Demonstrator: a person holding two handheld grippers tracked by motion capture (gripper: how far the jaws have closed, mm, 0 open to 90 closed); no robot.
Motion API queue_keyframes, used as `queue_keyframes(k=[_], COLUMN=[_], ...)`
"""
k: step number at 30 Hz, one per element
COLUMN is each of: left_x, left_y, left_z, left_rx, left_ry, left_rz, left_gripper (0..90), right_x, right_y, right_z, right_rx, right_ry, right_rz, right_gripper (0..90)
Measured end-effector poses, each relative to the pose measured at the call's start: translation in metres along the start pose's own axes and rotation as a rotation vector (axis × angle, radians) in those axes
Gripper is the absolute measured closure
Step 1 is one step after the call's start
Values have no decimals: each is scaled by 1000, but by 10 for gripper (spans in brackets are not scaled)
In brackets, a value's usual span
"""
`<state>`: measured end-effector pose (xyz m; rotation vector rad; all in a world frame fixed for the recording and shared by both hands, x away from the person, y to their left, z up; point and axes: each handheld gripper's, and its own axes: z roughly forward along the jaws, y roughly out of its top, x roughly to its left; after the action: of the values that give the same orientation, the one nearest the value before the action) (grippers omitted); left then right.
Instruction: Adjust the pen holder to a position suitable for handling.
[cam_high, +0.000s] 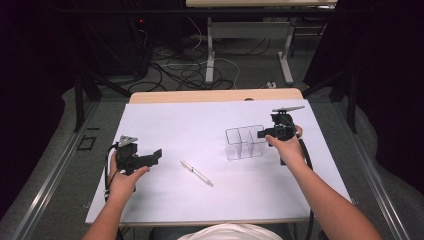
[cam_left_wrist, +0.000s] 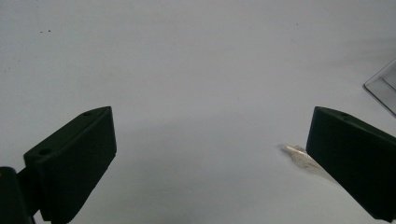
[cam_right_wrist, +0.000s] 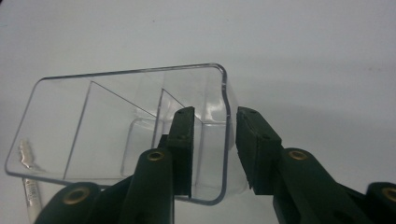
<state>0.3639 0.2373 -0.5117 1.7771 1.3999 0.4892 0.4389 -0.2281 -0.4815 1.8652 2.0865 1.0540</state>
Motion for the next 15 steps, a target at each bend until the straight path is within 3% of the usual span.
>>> queue_keyframes(k=[1,3,8,15], left_x=[0,0,0,0], left_y=[0,0,0,0], left_z=[0,0,0,0], left_rx=[0,2,3,4], left_ry=[0,1,2,3], left_rz=[0,0,1,4], left_gripper=[18,19,19,19], right_x=[-1,-1,-6,-14], right_y=[-3,-6,-10,-12], right_z=[-2,-5,-13,-21], right_rx=[-45,-81,-140,-170], right_ry=[17,33,80,33], right_rz=[-49,-75,-90,-111], right_gripper=[641,640,668,782])
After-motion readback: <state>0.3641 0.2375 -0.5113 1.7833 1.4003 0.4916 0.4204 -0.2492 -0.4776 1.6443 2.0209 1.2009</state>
